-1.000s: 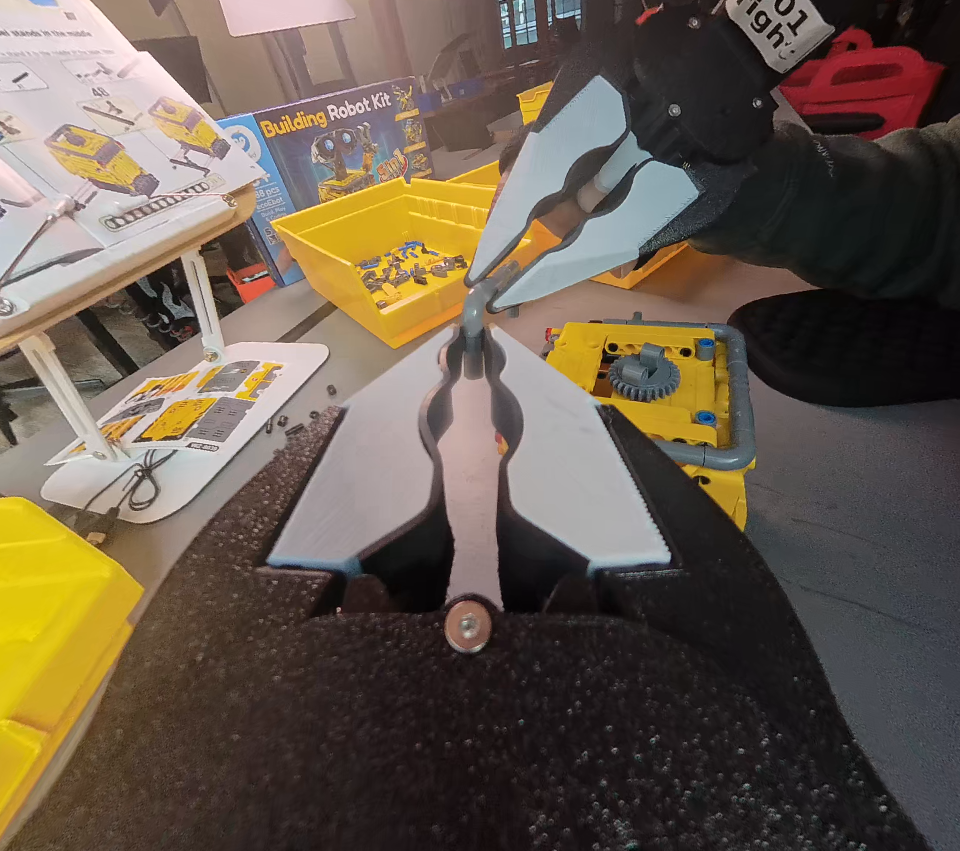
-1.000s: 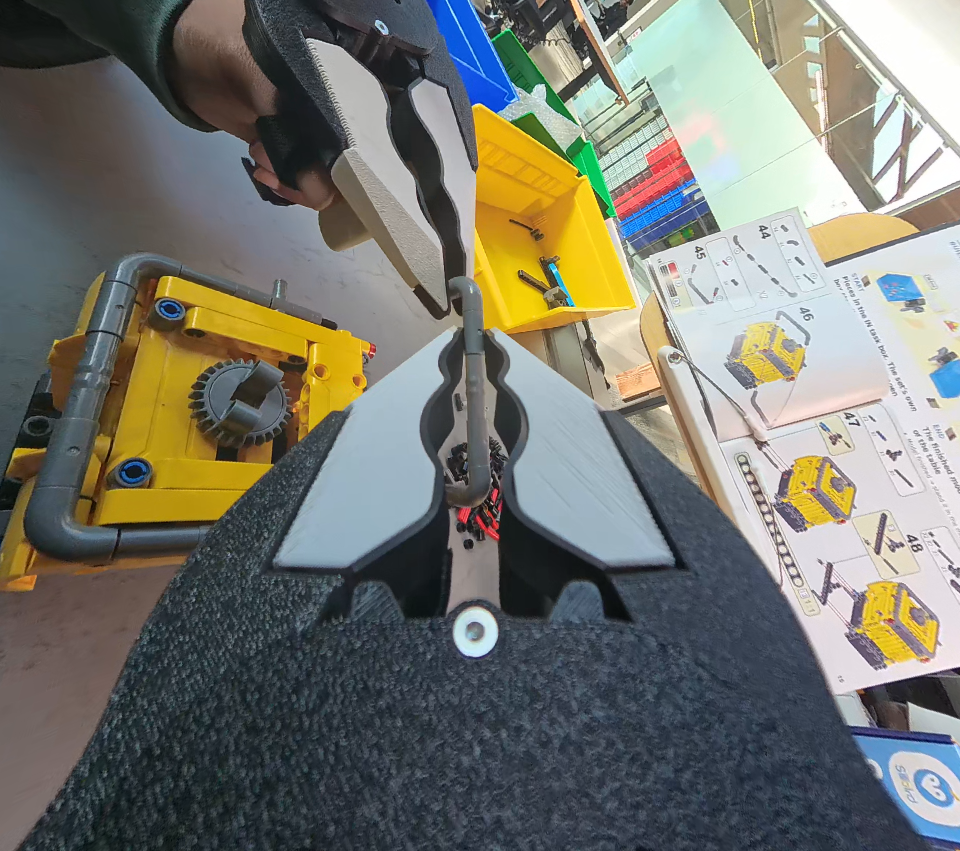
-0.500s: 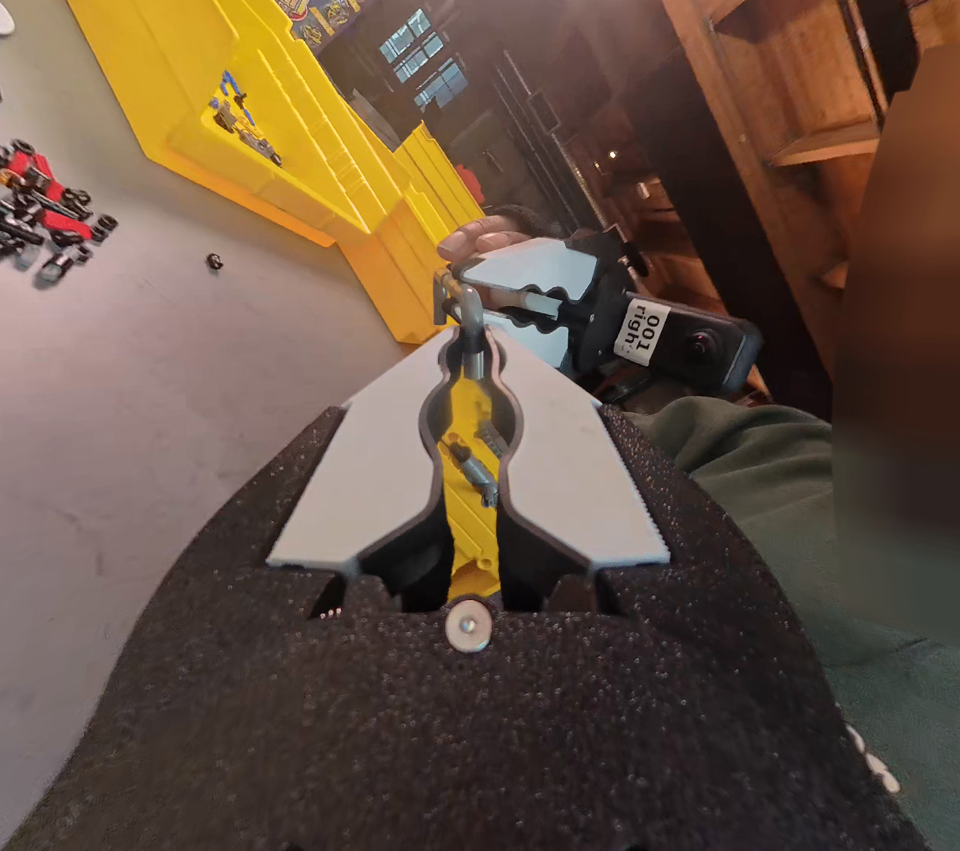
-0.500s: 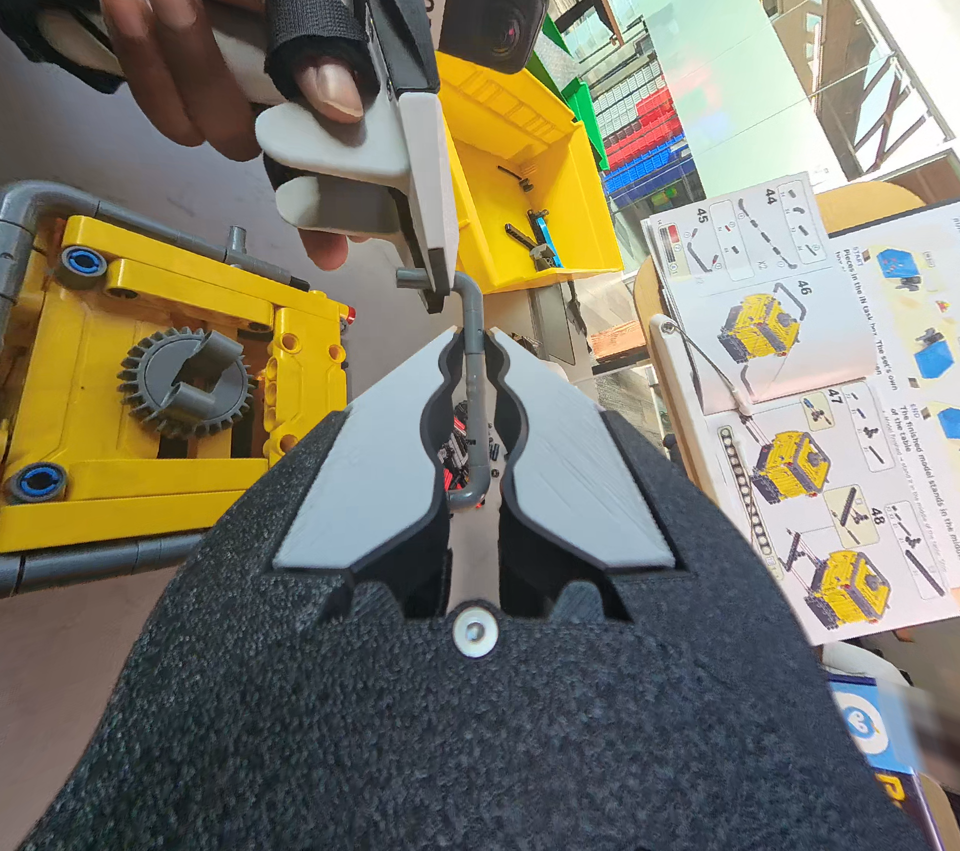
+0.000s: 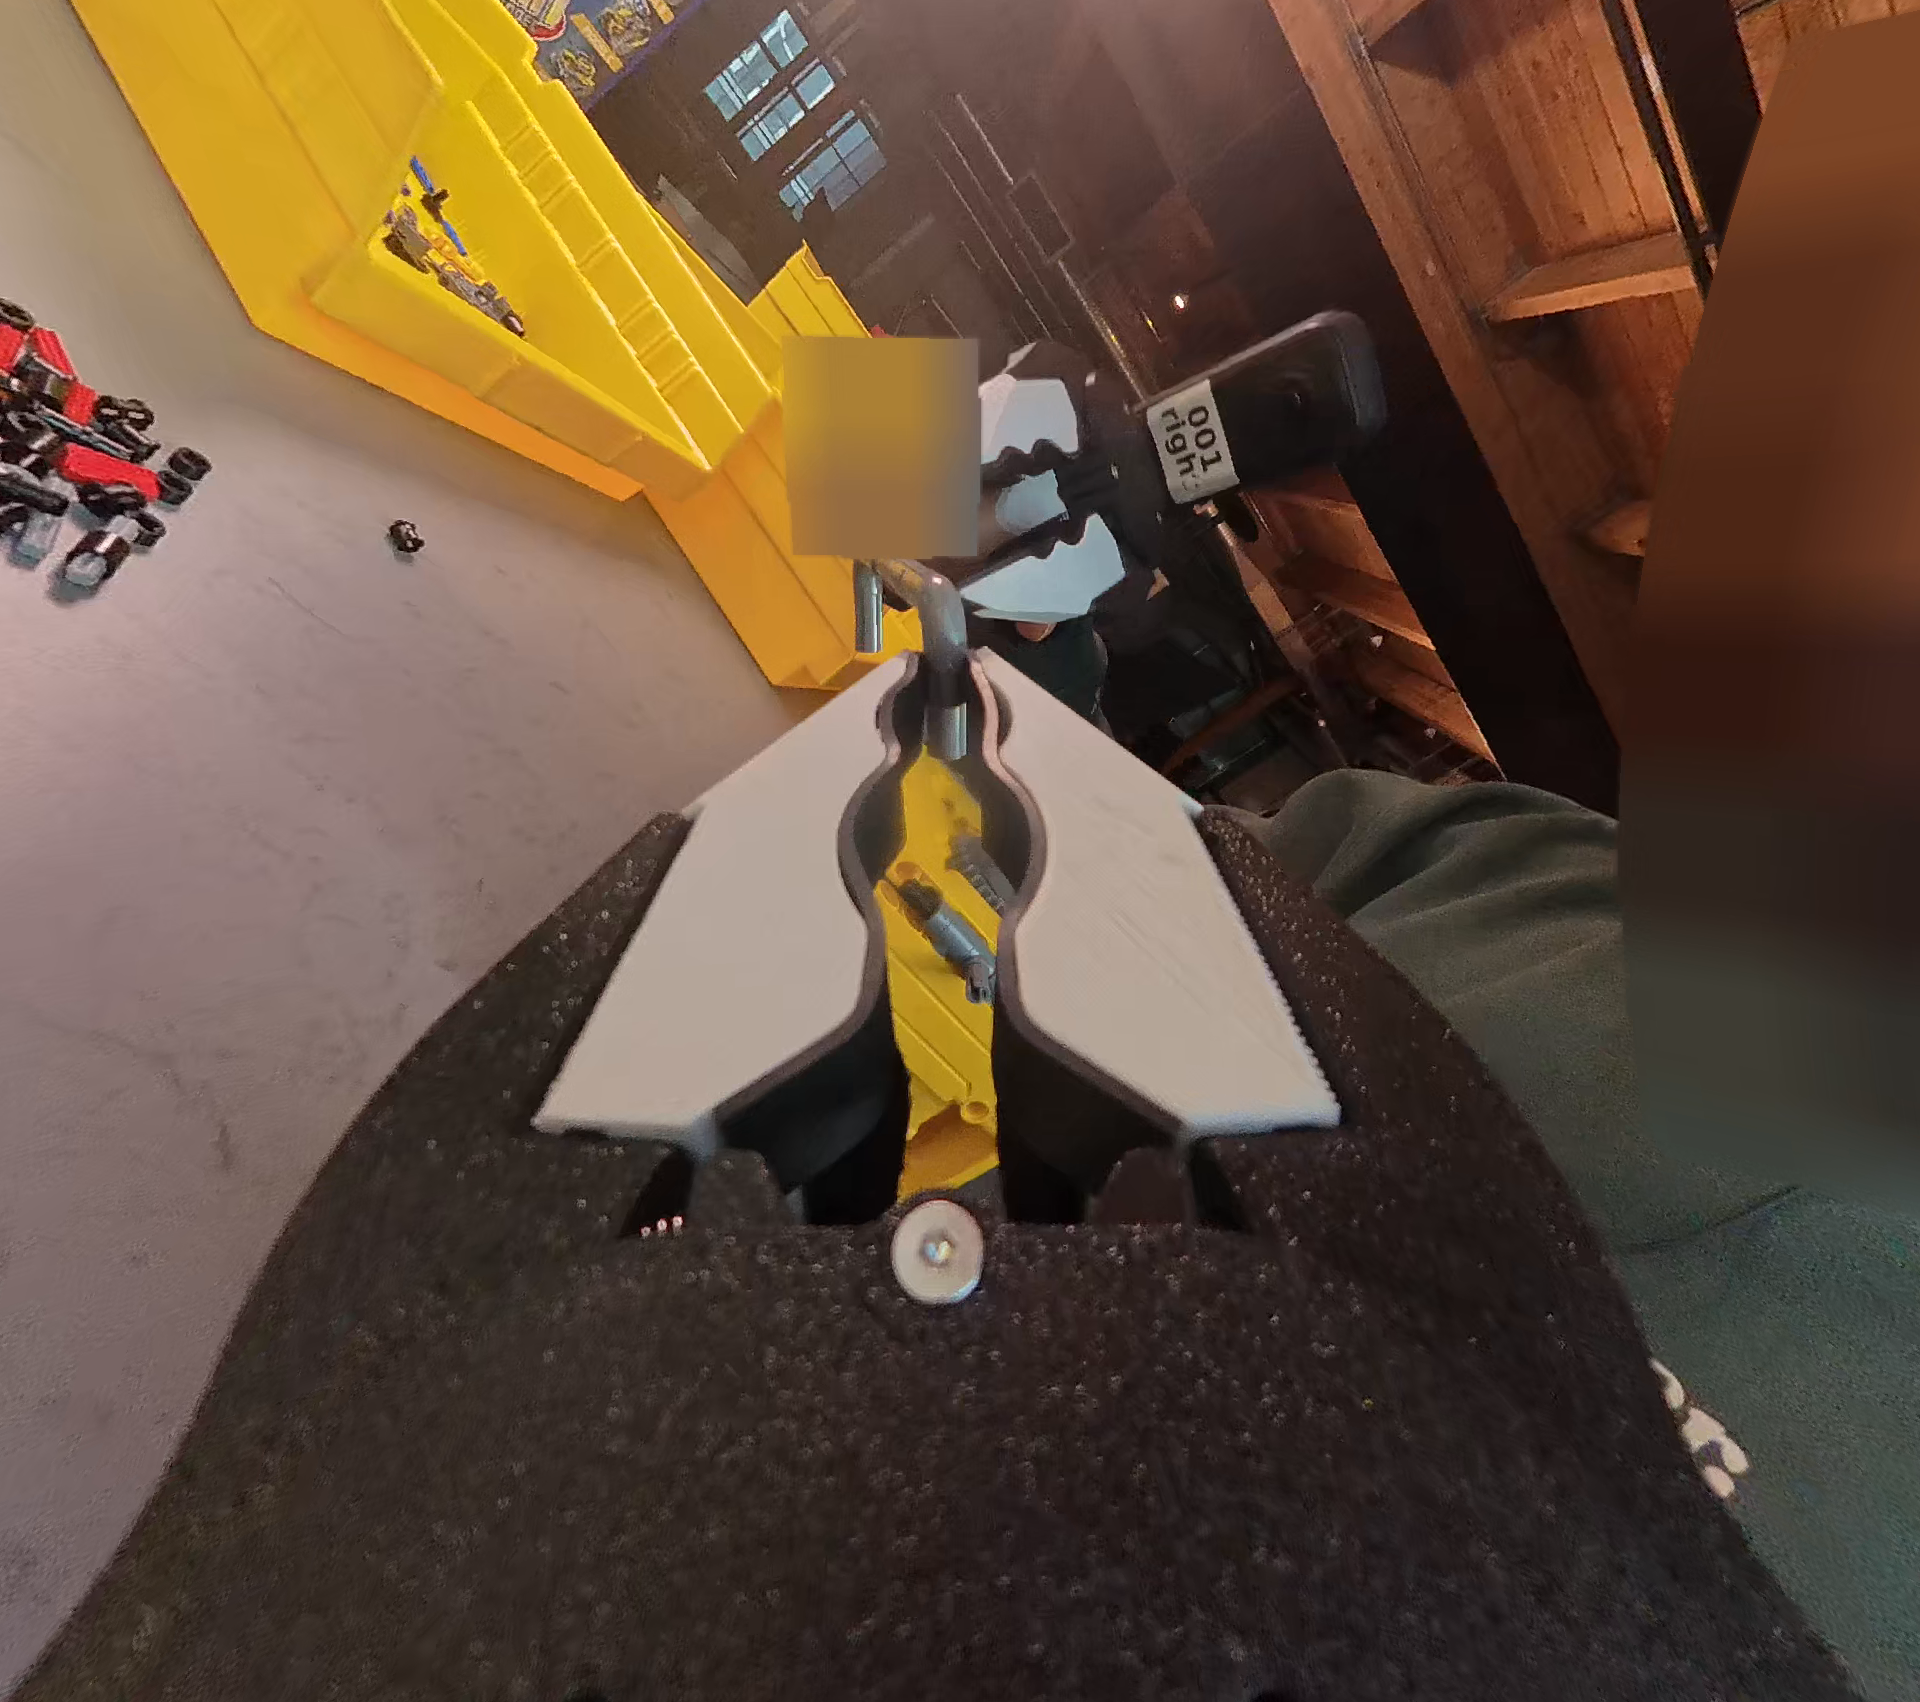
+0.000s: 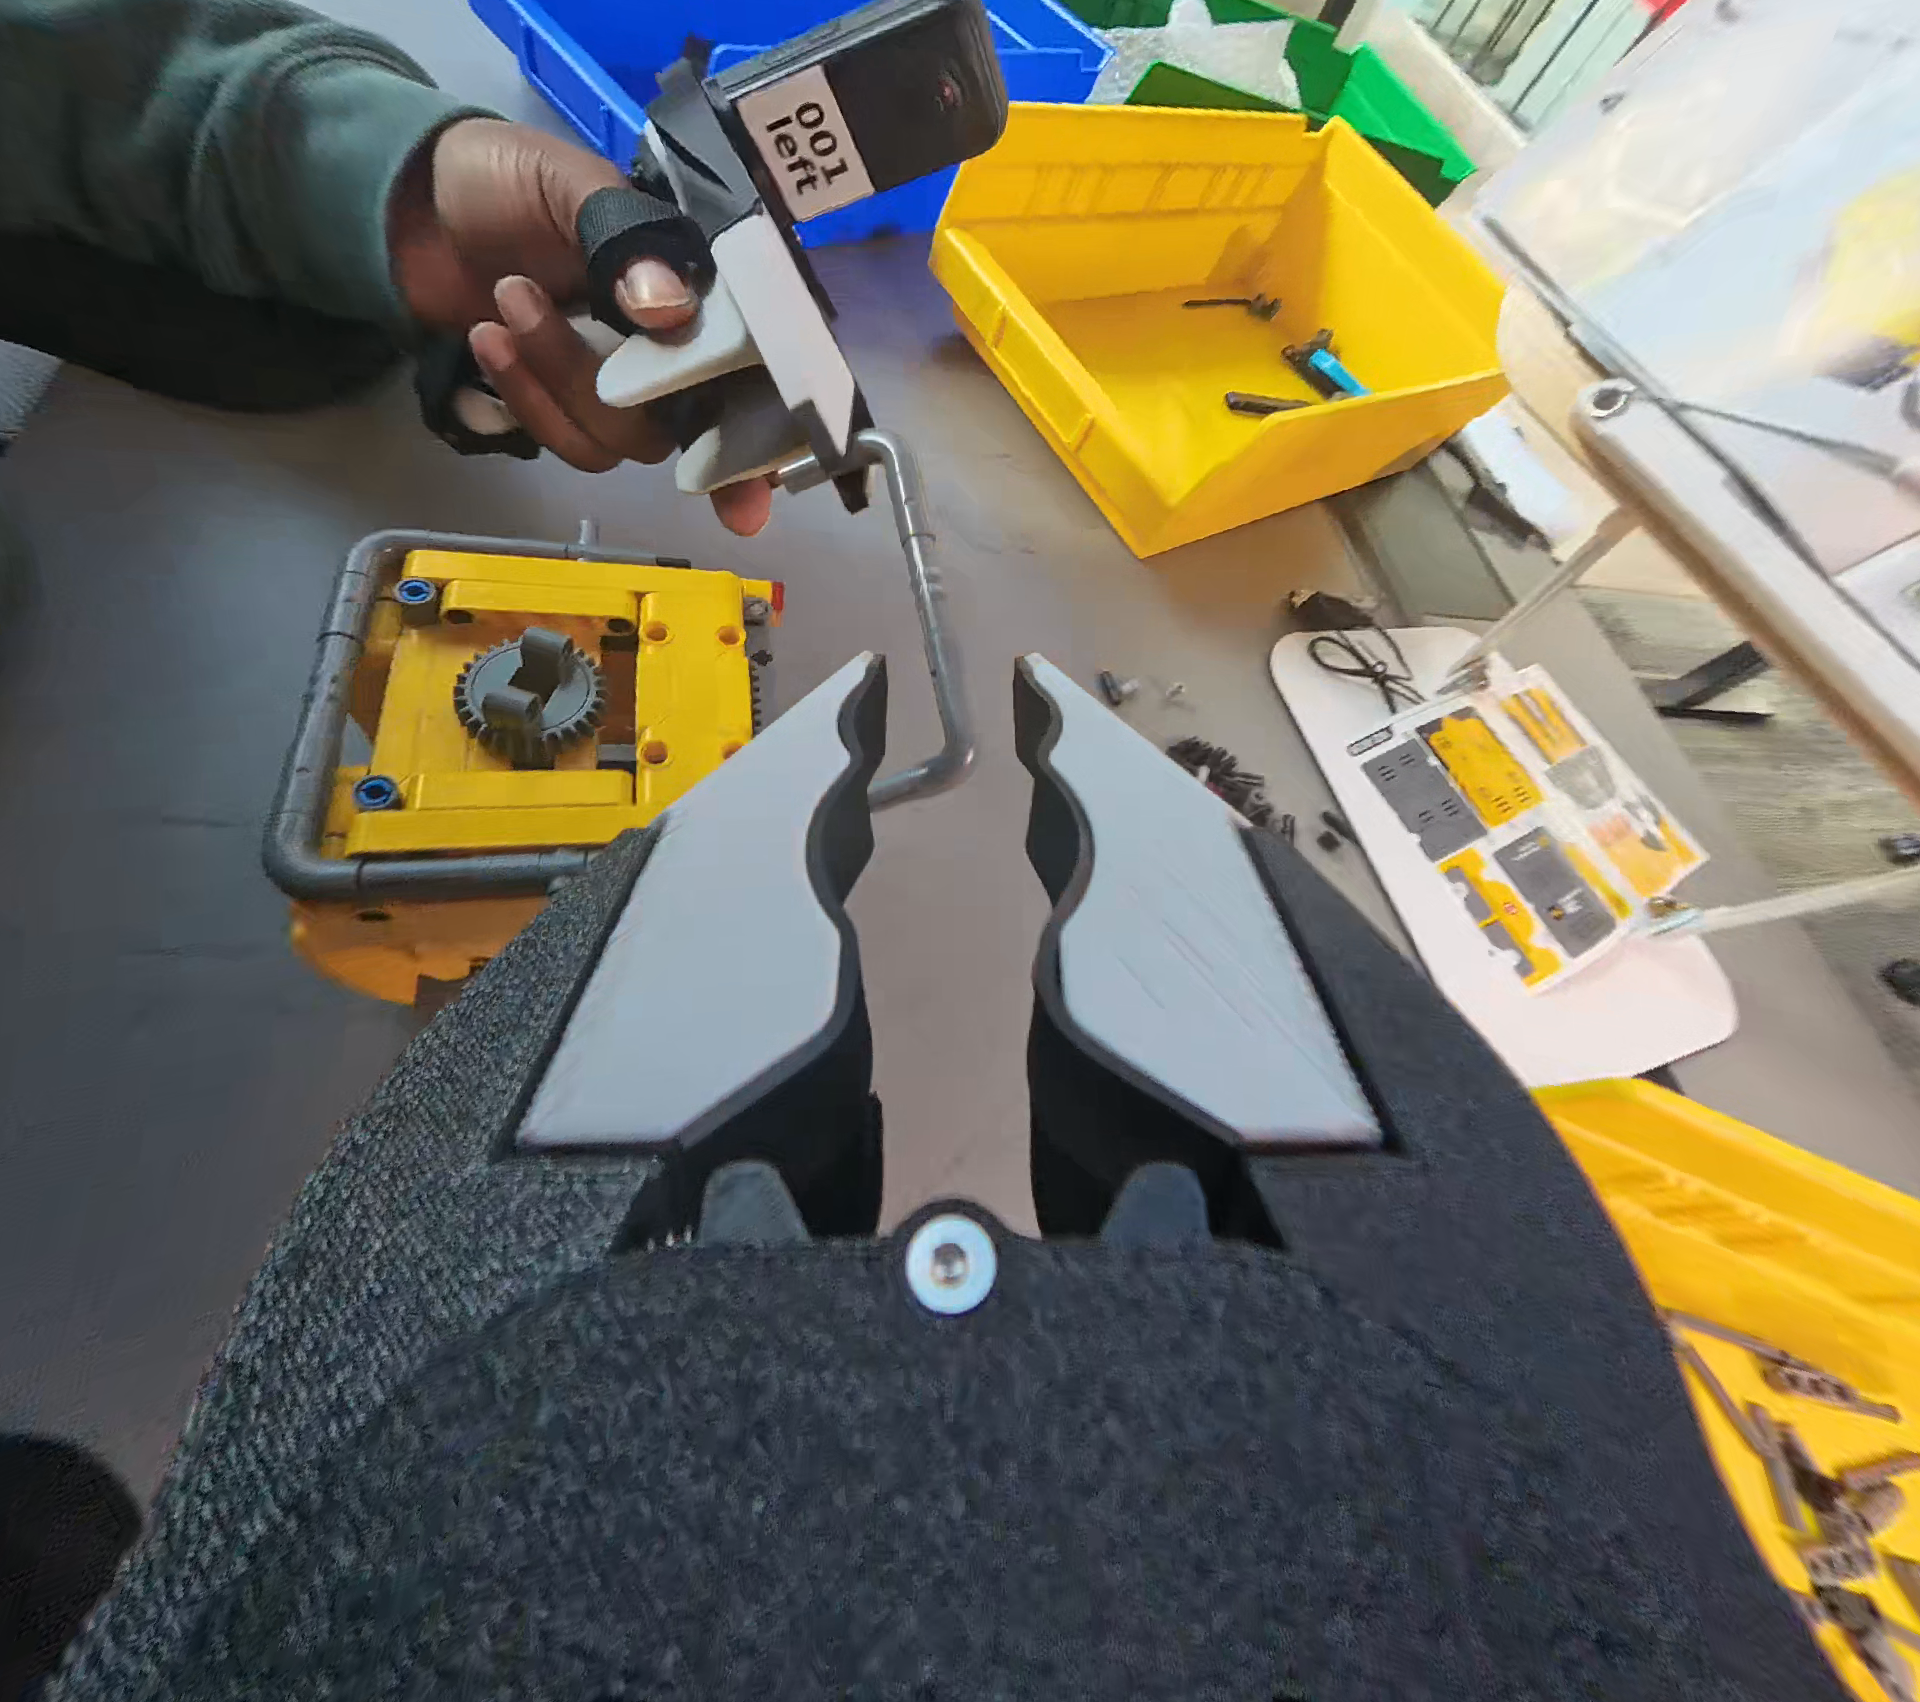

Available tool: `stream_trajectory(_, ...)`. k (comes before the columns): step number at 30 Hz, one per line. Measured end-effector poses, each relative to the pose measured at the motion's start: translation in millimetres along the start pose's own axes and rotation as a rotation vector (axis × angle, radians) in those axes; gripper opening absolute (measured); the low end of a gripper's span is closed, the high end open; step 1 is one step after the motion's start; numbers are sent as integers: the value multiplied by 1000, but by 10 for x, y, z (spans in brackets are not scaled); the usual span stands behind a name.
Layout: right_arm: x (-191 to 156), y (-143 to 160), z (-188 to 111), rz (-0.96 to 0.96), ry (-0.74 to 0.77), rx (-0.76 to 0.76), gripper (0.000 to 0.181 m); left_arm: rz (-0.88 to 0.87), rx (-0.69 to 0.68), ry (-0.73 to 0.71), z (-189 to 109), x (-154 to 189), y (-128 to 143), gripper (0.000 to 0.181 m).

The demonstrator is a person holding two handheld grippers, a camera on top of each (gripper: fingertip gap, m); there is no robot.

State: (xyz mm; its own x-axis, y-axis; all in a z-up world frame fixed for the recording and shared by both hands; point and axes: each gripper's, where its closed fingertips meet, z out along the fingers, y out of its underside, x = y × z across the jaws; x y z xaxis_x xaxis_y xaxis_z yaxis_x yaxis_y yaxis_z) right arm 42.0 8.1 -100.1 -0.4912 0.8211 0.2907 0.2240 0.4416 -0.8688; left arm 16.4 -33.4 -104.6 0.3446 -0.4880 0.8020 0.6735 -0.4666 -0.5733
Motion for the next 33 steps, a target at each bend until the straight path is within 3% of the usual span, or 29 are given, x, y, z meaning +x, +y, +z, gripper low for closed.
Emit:
stream_trajectory(12,-189,125,72,71,-206,-25,7,165,-98,-19,70,105,142,6)
stream_trajectory(16,-126,100,105,-107,-63,-26,7,118,-61,-12,48,93,85,6)
stream_trajectory(25,85,19,127,-735,482,-115,7,-94,49,68,35,84,-16,5)
stream_trajectory(33,117,-18,124,-771,539,-98,7,-108,58,93,43,126,-27,5)
